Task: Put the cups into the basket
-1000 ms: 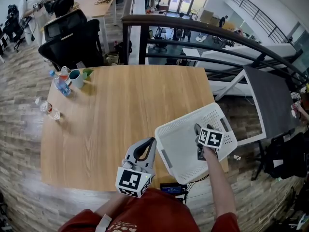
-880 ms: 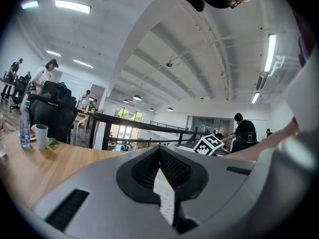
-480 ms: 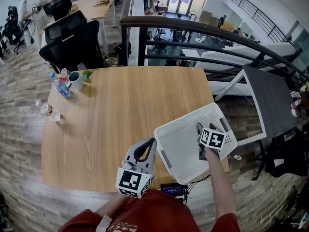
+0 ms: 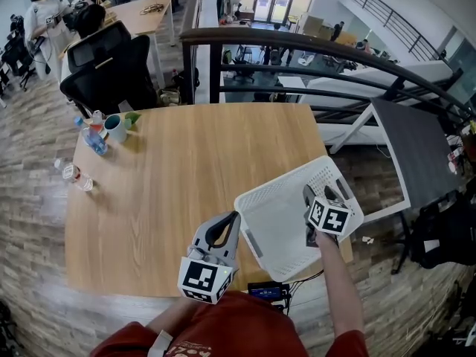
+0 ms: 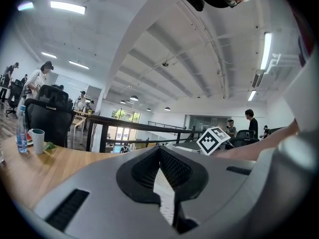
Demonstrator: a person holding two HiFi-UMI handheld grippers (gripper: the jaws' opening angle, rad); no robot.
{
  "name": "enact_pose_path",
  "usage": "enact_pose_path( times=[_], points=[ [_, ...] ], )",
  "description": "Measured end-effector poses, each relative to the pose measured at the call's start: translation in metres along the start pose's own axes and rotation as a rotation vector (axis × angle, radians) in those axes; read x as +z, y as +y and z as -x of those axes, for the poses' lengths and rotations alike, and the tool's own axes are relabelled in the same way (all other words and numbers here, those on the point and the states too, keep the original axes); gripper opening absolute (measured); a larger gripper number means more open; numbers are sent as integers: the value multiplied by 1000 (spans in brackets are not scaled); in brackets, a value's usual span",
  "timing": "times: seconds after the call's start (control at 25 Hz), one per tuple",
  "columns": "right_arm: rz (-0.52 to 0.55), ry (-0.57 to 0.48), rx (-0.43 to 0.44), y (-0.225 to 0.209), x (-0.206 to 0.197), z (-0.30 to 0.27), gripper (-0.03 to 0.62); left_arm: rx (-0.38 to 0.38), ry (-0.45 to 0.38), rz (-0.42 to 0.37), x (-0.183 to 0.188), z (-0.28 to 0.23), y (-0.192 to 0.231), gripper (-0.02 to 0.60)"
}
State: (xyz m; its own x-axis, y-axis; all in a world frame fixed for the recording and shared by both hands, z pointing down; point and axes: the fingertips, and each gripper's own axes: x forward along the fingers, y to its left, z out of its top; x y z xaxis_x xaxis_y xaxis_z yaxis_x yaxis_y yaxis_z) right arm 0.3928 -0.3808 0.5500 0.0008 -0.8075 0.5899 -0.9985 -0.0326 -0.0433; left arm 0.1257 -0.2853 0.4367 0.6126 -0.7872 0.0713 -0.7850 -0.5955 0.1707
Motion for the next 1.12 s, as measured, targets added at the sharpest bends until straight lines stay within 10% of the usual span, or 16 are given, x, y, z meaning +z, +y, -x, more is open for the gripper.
enact_pose_path(
  times=[0.68, 1.12],
  points=[
    [-230, -259, 74, 22, 21, 79, 270, -52, -21, -42, 19, -12, -13, 6],
    [-160, -357, 74, 43, 28, 121, 270, -85, -24, -69, 24, -23, -20, 6]
  ],
)
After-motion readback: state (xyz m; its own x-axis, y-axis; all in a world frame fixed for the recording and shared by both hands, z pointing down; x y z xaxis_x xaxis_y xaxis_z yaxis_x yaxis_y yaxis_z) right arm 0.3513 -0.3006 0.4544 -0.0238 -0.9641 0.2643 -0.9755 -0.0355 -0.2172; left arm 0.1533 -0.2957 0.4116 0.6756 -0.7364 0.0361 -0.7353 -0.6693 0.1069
